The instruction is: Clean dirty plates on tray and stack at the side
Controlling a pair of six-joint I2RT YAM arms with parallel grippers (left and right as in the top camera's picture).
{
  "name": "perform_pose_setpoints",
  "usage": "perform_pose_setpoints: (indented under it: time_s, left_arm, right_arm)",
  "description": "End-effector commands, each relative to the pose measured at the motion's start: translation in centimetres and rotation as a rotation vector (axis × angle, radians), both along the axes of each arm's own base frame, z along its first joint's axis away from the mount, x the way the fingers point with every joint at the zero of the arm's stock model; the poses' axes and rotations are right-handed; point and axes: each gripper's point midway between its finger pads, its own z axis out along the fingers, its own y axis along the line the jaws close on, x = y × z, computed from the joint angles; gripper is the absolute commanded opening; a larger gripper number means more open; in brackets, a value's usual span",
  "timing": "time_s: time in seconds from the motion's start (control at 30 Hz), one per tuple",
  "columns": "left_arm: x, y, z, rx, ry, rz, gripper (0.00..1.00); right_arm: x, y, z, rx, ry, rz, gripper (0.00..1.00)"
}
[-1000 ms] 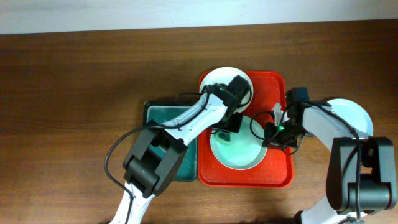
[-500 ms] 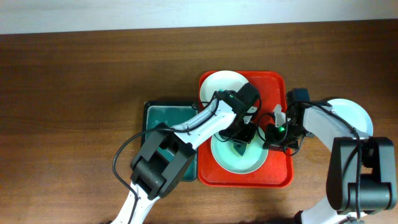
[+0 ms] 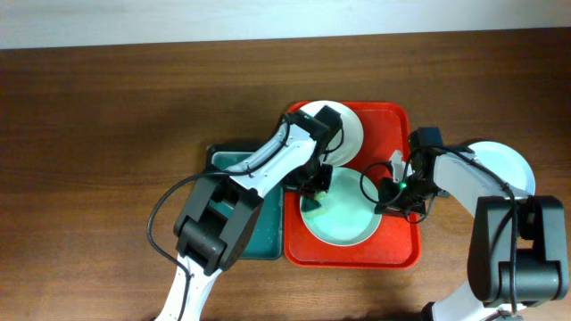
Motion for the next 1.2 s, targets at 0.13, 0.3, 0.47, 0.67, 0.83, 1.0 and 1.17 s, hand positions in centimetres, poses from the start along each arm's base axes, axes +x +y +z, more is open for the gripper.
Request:
perform_pose_setpoints:
  time_s: [0.13, 0.3, 0.47, 0.67, 0.83, 1.0, 1.17]
  left_arm:
    - [0.9, -3.1, -2.7, -0.012, -0.108, -0.042, 0.00]
    - [-2.6, -9.1, -2.7, -0.201, -0.043, -0.131, 0.00]
    - [-5.7, -10.8, -1.9, -0.303, 0.045, -0.268, 0.00]
    - [-7.0, -8.3, -1.5, -0.259, 0.170, -0.220, 0.00]
    - [-7.5, -6.2, -1.1, -0.233, 0.242, -0.218, 0.00]
    - [-2.5, 0.3, -3.1, 0.179, -0.011, -0.087, 0.00]
    - [-0.3, 4.5, -2.0, 0.378, -0.118, 0.063, 0.00]
  right_arm:
    - [-1.4, -1.6, -2.0, -0.099, 0.059, 0.005, 0.04]
    - [-1.4, -1.6, -2.0, -0.099, 0.059, 0.005, 0.04]
    - [-1.4, -1.6, -2.0, -0.099, 0.059, 0.005, 0.05]
    - [-1.4, -1.6, -2.0, -0.099, 0.059, 0.005, 0.04]
    - [-1.4, -1.6, -2.0, -0.099, 0.058, 0.005, 0.04]
    - [-1.4, -1.6, -2.0, -0.099, 0.059, 0.005, 0.05]
    - [-1.4, -1.6, -2.0, -0.099, 0.059, 0.005, 0.05]
